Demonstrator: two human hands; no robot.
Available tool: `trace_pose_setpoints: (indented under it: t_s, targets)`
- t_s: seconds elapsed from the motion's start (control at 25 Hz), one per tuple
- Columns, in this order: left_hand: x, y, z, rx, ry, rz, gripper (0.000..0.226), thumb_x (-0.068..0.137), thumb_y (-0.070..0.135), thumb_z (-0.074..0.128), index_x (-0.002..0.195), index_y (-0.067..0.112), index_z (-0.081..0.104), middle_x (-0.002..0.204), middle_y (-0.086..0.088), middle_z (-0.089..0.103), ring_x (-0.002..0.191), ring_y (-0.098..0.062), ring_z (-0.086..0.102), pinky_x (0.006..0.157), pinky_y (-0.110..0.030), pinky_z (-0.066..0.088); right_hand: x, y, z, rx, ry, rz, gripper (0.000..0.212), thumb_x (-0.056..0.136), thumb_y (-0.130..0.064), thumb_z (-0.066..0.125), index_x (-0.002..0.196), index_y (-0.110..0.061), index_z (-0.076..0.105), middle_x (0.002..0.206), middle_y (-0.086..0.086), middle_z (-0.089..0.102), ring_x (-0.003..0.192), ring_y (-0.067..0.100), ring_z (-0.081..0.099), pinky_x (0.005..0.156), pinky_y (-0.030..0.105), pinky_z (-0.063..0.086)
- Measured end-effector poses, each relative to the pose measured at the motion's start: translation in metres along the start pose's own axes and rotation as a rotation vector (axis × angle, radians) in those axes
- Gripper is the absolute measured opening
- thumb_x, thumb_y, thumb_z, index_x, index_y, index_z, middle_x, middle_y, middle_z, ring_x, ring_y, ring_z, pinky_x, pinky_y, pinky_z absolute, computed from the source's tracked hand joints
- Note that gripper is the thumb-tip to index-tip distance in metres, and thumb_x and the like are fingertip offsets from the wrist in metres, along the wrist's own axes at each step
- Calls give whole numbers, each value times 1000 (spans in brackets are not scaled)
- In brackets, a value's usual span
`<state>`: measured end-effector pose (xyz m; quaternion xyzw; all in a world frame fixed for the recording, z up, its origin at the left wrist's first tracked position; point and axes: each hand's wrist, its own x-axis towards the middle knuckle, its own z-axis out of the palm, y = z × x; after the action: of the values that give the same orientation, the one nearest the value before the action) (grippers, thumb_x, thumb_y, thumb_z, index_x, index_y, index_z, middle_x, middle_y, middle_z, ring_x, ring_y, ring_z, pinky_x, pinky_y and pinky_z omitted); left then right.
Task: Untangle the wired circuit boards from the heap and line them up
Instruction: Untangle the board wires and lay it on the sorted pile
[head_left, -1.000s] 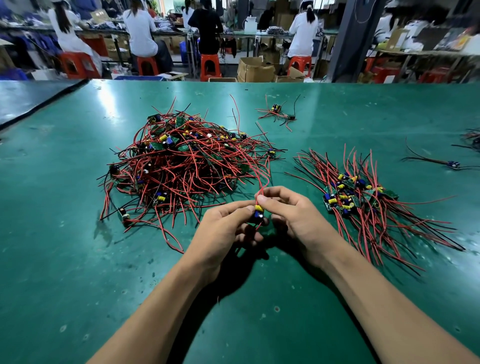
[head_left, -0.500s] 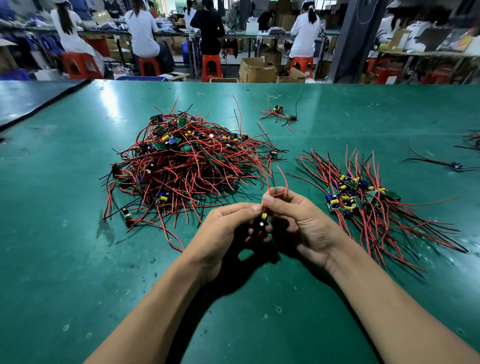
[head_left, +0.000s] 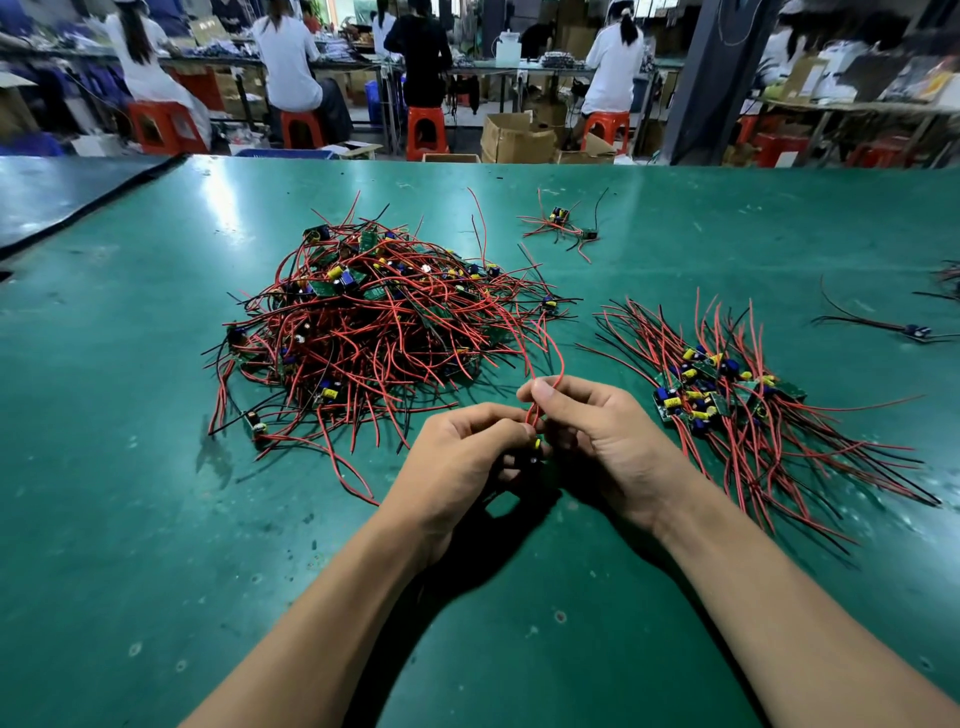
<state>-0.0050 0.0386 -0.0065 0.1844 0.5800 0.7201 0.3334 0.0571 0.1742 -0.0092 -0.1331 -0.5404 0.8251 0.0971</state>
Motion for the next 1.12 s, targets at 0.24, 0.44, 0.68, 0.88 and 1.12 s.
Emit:
trace_pose_setpoints:
  t_s: [0.24, 0.44, 0.68, 0.88, 1.12]
  targets:
    - [1, -3, 0, 14, 38, 53, 10, 93, 10, 62, 90, 4, 70, 78, -10, 70, 65, -19, 62, 63, -23, 49, -1, -2, 0, -43, 20, -48, 12, 73, -28, 81, 80, -24, 72, 66, 3, 52, 63, 17, 41, 61, 32, 29]
    - [0, -3, -1, 0, 36, 32, 14, 92, 14, 63, 89, 6, 75, 78, -10, 70, 69, -22, 59, 66, -29, 49, -1, -3, 2, -213, 192, -168, 7, 89, -16, 72, 83, -18, 67, 66, -6, 60, 49, 5, 46, 45, 15, 37]
    - [1, -6, 1, 84, 63, 52, 20, 94, 19, 62, 82, 14, 77, 76, -5, 71, 72, -24, 58, 73, -35, 48, -2, -10, -3, -156, 183, -143, 18, 97, -16, 60, 88, -21, 74, 63, -4, 51, 48, 6, 43, 43, 18, 32]
    - [1, -9, 0, 156, 10, 72, 15, 91, 17, 66, 83, 19, 78, 75, -2, 69, 69, -14, 58, 68, -26, 48, -4, -9, -2, -254, 52, -322, 8, 80, -26, 76, 83, -23, 69, 71, -10, 58, 54, 6, 45, 51, 17, 36]
    - [2, -12, -1, 242, 77, 132, 14, 93, 17, 64, 84, 14, 75, 79, -8, 72, 71, -18, 61, 68, -29, 52, 1, -2, -7, -640, 287, -417, 16, 95, -33, 65, 88, -19, 70, 70, -3, 65, 52, 10, 57, 56, 24, 46]
